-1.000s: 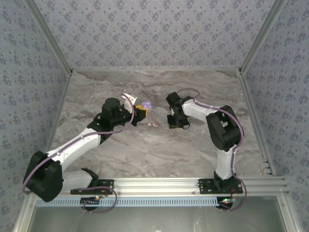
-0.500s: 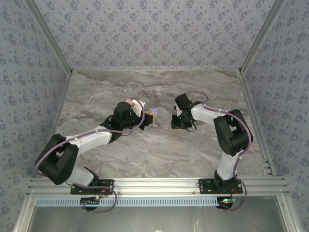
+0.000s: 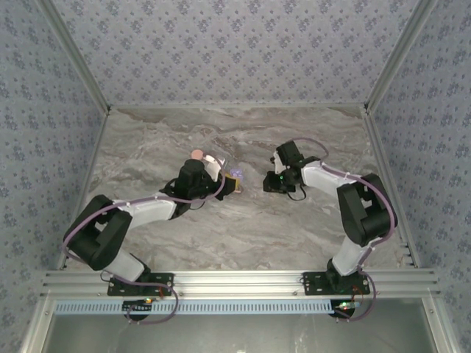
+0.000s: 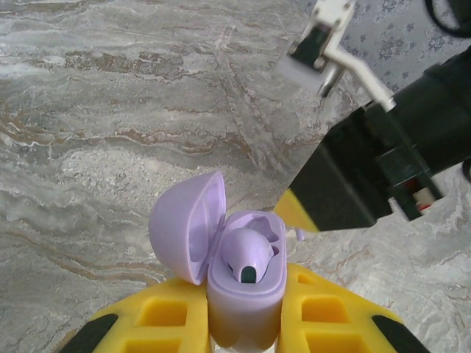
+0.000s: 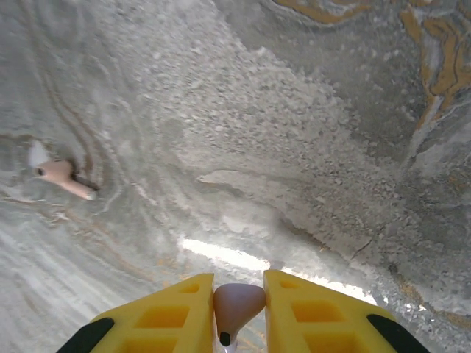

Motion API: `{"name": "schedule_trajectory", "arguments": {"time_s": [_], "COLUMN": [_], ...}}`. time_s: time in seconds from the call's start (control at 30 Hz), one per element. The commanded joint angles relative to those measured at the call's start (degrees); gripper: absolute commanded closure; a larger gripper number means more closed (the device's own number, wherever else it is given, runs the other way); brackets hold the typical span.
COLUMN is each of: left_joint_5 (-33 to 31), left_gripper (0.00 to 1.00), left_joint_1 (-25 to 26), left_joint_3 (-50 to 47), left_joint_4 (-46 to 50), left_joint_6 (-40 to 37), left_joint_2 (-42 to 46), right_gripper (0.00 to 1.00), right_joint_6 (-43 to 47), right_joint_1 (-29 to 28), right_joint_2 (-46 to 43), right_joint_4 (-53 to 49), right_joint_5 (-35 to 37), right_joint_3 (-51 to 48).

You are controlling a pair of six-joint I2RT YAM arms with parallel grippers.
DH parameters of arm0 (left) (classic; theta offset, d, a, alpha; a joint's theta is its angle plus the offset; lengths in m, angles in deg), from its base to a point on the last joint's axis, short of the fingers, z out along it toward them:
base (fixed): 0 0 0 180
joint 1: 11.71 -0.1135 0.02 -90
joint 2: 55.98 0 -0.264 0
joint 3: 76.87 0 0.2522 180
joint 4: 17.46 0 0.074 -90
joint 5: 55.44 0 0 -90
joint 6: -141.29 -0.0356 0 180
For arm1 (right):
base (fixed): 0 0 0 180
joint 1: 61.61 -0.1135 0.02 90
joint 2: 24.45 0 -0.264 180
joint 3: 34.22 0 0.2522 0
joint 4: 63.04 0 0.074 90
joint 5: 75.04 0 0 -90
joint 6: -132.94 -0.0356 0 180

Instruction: Insert the wireless bluetooth earbuds into the charging case

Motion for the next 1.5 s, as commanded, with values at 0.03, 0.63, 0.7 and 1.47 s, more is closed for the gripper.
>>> {"name": "schedule_trajectory", "arguments": {"time_s": [0.03,0.63,0.7,1.47], "left_joint_5": [0.20,4.43,4.75,4.79], "left_gripper": [0.87,0.87,0.87,0.87], "left_joint_1": [0.56,1.75,1.82,1.85], "left_joint_3": [-0.57,-1.85,-1.72,0.73], "left_joint_4": [-5.13,-10.54,-10.69,-9.53], "left_joint_6": [1.23,-1.21,-1.72,-0.02], "left_joint_2": [-1.70,-4.62,-4.80,-5.08], "right_gripper": [0.76,0.76,0.76,0.76], "right_joint_6": [-1.35,-4.24,-4.32,-6.53], "right_joint_1": [0.45,-0.24,-0.57,-3.39], "right_joint_2": [-3.61,-8.02,-8.21,-8.31], "right_joint_4": [1.96,7.25,7.77,10.96], "right_joint_5": [-3.86,-11.69,-12.20,-12.34], "right_joint_3": [-0.65,2.19,2.51,4.60]}}
